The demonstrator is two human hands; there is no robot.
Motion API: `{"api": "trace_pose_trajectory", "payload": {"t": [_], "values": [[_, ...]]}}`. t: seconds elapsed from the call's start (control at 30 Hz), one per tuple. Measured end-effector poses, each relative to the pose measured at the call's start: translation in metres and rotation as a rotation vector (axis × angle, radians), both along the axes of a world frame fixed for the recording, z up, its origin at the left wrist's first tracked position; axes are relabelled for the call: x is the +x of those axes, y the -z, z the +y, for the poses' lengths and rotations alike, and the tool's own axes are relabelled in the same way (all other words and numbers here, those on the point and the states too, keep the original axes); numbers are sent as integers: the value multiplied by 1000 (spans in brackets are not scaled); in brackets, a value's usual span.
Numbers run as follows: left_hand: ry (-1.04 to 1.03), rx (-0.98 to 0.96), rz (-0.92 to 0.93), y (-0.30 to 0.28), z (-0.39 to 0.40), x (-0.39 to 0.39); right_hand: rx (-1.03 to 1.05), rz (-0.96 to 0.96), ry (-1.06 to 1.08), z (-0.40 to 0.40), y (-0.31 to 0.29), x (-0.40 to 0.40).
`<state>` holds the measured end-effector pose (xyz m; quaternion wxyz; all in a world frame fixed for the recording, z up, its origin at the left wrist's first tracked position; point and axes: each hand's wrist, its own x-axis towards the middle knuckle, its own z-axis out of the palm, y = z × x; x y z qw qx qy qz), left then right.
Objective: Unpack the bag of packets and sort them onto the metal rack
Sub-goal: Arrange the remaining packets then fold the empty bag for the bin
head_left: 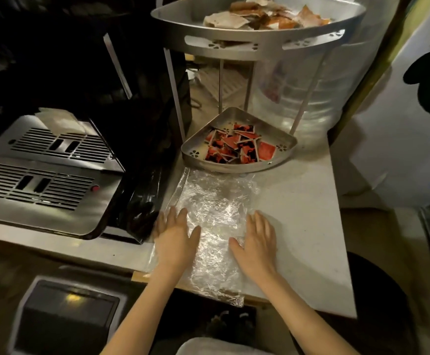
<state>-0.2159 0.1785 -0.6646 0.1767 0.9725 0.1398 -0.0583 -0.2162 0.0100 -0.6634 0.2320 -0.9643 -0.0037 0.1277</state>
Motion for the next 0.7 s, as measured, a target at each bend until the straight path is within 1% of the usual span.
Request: {"api": "trace_pose_trajectory", "payload": {"t": [0.1,0.2,0.23,0.3,0.37,0.4,0.47,0.5,0.57,0.63,0.7], "values": [[-52,-87,-86,-5,-3,-1,84,-23,30,-1,-4,0],[-146,-323,-184,-14,-4,0,215,-110,70,-6,-10,-2],[-199,-429,-195,-17,-4,1,280,-100,96,-7,-12,-1],[-360,-666,-155,-26,-3,7,503,10,192,-12,-18,2],[-490,-884,-83,-34,0,16,773,139,349,-16,-20,8],[-502,-968,-35,-36,3,21,863,183,413,-19,-21,11],[-447,-1124,98,-43,8,25,958,231,502,-25,-22,16],[-410,-1182,170,-47,8,26,989,247,542,-29,-23,18],[-368,-1234,253,-50,8,28,1079,290,608,-39,-28,23],[-338,-1320,300,-51,9,30,1143,347,615,-50,-38,28],[-258,-1404,335,-52,6,30,1189,418,588,-61,-46,35]]}}
